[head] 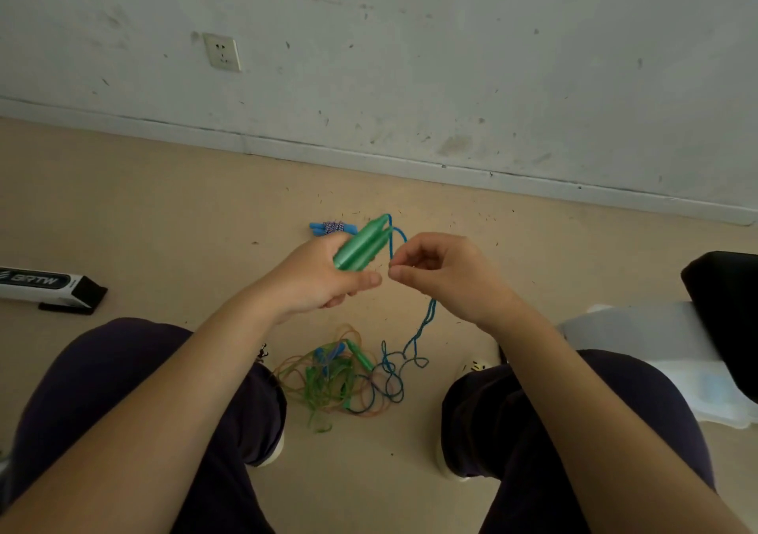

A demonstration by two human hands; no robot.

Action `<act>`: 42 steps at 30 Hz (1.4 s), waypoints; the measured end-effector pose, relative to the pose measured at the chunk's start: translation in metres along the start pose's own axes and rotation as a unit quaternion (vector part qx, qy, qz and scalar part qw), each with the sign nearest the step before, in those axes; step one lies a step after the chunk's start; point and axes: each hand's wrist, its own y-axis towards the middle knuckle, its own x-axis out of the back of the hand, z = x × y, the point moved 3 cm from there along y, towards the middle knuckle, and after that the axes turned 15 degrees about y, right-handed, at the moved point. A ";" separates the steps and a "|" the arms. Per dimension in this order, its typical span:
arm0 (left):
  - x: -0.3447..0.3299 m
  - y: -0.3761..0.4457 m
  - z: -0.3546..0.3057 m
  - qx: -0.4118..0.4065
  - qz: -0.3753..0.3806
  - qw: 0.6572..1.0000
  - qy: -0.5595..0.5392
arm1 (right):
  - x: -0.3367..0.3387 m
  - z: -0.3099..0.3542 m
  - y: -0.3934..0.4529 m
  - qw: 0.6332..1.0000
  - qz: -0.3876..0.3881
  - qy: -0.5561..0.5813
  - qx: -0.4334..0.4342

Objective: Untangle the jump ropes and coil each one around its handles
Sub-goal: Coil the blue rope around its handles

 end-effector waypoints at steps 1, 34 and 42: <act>-0.001 0.000 0.000 0.001 0.019 1.000 0.016 | -0.001 0.002 -0.001 1.000 0.008 0.004 0.001; -0.003 -0.004 -0.010 -0.038 0.097 0.982 -0.157 | 0.001 0.006 -0.002 0.995 0.019 0.093 0.007; -0.011 -0.008 -0.009 0.011 0.135 0.987 -0.089 | 0.002 0.003 -0.001 0.996 0.021 0.089 0.006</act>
